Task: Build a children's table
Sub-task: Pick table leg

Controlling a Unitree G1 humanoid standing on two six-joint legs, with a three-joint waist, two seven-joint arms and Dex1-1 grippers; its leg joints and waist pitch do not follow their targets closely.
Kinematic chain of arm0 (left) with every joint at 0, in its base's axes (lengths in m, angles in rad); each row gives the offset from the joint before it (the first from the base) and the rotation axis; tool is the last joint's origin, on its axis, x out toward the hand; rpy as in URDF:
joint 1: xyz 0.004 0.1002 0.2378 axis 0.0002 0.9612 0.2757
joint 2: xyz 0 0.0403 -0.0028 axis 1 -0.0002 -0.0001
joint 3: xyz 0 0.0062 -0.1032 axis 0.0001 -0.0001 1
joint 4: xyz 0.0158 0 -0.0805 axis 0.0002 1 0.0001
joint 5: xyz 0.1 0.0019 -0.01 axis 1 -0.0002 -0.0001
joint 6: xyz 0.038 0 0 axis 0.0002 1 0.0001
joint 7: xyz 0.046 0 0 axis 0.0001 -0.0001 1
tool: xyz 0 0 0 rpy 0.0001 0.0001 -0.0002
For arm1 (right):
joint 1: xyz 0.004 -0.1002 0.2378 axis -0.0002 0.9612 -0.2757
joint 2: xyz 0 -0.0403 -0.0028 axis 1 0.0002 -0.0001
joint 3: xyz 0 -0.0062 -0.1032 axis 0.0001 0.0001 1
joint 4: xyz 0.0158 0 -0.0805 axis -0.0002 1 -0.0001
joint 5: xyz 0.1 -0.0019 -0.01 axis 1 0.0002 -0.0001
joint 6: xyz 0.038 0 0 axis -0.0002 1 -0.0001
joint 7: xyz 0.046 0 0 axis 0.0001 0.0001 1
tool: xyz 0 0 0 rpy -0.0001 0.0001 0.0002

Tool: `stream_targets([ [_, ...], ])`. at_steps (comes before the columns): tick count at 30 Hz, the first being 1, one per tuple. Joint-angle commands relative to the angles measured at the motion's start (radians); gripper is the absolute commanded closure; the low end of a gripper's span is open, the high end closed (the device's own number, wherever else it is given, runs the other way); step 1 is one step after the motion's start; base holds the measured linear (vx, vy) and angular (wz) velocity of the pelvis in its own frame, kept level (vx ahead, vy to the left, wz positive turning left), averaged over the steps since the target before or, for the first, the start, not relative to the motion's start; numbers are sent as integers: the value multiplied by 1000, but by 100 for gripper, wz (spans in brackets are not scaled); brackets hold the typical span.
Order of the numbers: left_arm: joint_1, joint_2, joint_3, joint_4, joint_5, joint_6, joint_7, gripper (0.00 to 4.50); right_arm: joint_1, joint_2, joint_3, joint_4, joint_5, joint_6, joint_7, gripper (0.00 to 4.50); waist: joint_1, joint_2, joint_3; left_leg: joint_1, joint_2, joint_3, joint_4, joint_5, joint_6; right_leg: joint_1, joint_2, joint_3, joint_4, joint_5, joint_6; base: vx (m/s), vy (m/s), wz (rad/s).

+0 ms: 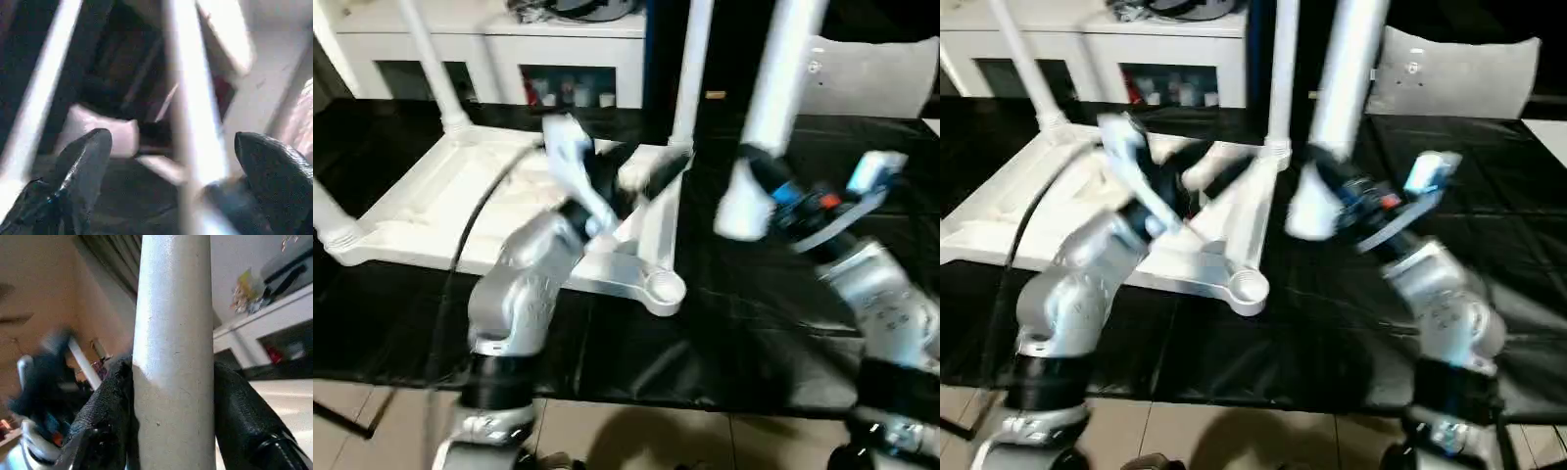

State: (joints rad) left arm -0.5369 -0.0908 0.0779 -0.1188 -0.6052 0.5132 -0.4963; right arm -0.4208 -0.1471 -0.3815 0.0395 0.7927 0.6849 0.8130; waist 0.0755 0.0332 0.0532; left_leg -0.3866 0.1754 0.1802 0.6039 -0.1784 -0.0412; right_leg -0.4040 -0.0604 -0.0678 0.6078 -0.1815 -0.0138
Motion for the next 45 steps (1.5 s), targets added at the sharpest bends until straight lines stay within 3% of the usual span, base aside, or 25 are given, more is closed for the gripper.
stream_targets([
  [1, -18, -13, 9, -24, -37, 37, -3, 0, 9, -4, 23, -46, 21, 12, -2, 260, 5, -24, -63, 13, 47, -19, -68, -180, 46, 41, -79, 43, -102, -417, -117, 0, 0, 0],
  [5, -33, -36, 3, -9, -49, 58, 5, 0, 32, -4, 73, -69, 36, 14, -9, 260, 14, -25, -65, 11, 47, -18, -68, -147, 51, 45, -79, 45, -101, -375, -98, 0, 0, 0],
  [10, -61, -19, -31, 53, -1, 53, 61, 0, 49, 14, 128, -106, -26, -23, 5, 260, 17, -26, -65, 9, 47, -20, -70, -136, 45, 48, -80, 45, -97, -345, -89, 0, 0, 0],
  [16, -86, -36, -10, 109, 20, 29, 86, 0, 61, 29, 195, -91, -69, -91, 6, 260, 18, -25, -67, 10, 49, -20, -69, -120, 46, 49, -83, 46, -94, -301, -103, 0, 0, 0],
  [21, -75, -63, -15, 87, -14, 6, 84, 47, 85, 37, 249, -71, -122, -124, 13, 260, 18, -25, -68, 8, 51, -19, -68, -112, 56, 54, -85, 47, -86, -242, -143, 0, 0, 0],
  [25, -71, -67, -18, 87, -13, -4, 83, 80, 96, 37, 280, -65, -139, -146, 19, 260, 17, -24, -66, 8, 51, -20, -68, -121, 58, 54, -85, 47, -88, -256, -139, 0, 0, 0],
  [26, -73, -70, -15, 87, -18, -5, 80, 92, 95, 38, 286, -61, -143, -153, 19, 260, 17, -19, -66, 9, 51, -20, -68, -132, 54, 52, -84, 47, -91, -268, -135, 0, 0, 0],
  [29, -76, -71, -12, 85, -32, -7, 69, 114, 90, 40, 295, -43, -158, -179, 18, 260, 17, -21, -65, 9, 51, -21, -70, -147, 48, 53, -84, 46, -92, -290, -131, 0, 0, 0],
  [35, -73, -63, -10, 77, -44, -6, 74, 165, 76, 38, 303, -22, -162, -192, 28, 260, 17, -21, -67, 9, 51, -21, -68, -132, 54, 54, -84, 47, -87, -260, -141, 0, 0, 0],
  [39, -76, -61, -10, 87, -43, -11, 73, 186, 76, 35, 314, -20, -164, -201, 29, 260, 17, -15, -69, 10, 53, -22, -67, -121, 58, 56, -82, 47, -83, -211, -155, 0, 0, 0],
  [45, -83, -64, -10, 105, -43, -20, 76, 240, 79, 31, 322, -23, -169, -211, 26, 260, 16, -13, -69, 10, 51, -22, -67, -132, 58, 56, -82, 46, -87, -237, -149, 0, 0, 0],
])
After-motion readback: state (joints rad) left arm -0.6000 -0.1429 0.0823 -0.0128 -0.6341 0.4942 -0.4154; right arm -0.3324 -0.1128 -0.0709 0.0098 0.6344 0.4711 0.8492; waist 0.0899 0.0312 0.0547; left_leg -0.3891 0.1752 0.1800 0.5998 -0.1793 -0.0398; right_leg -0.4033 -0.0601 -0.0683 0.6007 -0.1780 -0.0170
